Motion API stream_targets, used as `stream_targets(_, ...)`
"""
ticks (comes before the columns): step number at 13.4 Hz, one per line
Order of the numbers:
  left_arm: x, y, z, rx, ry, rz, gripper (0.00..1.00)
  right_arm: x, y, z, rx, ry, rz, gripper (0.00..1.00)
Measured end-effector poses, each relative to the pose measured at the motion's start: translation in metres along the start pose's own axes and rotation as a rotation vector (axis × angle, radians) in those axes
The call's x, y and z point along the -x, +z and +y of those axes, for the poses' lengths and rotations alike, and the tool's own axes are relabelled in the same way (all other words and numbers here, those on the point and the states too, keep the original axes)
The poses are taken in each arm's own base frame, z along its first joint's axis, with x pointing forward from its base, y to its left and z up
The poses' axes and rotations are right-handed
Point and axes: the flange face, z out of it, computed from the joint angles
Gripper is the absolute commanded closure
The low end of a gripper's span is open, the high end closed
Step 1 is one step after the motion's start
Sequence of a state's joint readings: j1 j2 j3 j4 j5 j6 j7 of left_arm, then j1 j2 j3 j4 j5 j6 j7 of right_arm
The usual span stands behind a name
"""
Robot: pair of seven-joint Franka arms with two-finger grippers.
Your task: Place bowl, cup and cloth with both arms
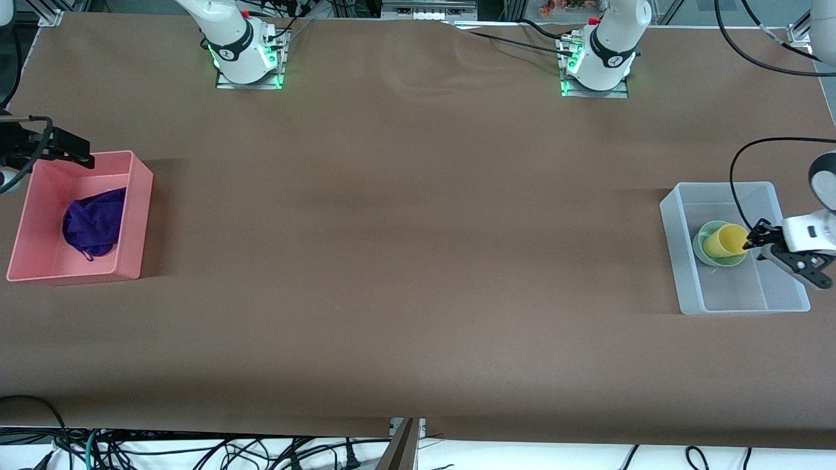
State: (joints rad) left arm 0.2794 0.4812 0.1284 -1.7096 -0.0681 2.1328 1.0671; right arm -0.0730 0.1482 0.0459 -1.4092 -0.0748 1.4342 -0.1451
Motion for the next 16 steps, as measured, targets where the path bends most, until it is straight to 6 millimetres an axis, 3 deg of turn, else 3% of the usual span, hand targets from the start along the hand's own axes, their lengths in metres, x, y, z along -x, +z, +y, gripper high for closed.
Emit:
stream_targets(2,-0.01,-0.046,0.011,0.042,-0.124,0.118,0.0,0.0,0.0,0.0,0.0,0.0,0.0,0.0)
stream_targets(4,-0.026,-0.089,0.037,0.077,-0.257,0.143,0.0,0.0,0.0,0.0,0.0,0.0,0.0,0.0)
stream_targets(7,-0.062,-0.141,0.101,0.094,-0.485,0.055,0.0,0.0,0.0,0.0,0.0,0.001,0.001,0.0)
stream_targets(10,-0.085,-0.173,0.158,0.117,-0.661,-0.015,0.0,0.0,0.0,0.001,0.0,0.001,0.001,0.0)
stream_targets(12,-0.094,-0.197,0.193,0.125,-0.699,-0.045,0.0,0.0,0.0,0.001,0.0,0.001,0.001,0.0)
stream_targets(16,-0.104,-0.271,0.249,0.082,-0.676,-0.081,0.0,0.0,0.0,0.001,0.0,0.001,0.001,0.0)
